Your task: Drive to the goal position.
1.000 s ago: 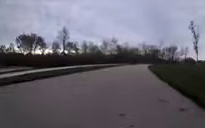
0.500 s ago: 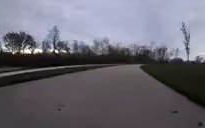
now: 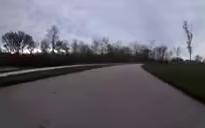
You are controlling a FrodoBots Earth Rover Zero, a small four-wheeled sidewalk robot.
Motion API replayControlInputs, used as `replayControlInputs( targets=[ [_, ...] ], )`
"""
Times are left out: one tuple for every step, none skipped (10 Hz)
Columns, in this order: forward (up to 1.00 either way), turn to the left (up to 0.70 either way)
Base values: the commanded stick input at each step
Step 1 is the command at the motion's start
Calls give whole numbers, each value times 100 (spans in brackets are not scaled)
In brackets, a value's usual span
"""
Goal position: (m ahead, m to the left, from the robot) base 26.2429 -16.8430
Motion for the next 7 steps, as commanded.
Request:
replayControlInputs(
  targets=[
    [100,-40],
    [100,-40],
    [100,-40],
    [100,-40],
    [100,-27],
    [100,-4],
    [100,-2]
  ],
)
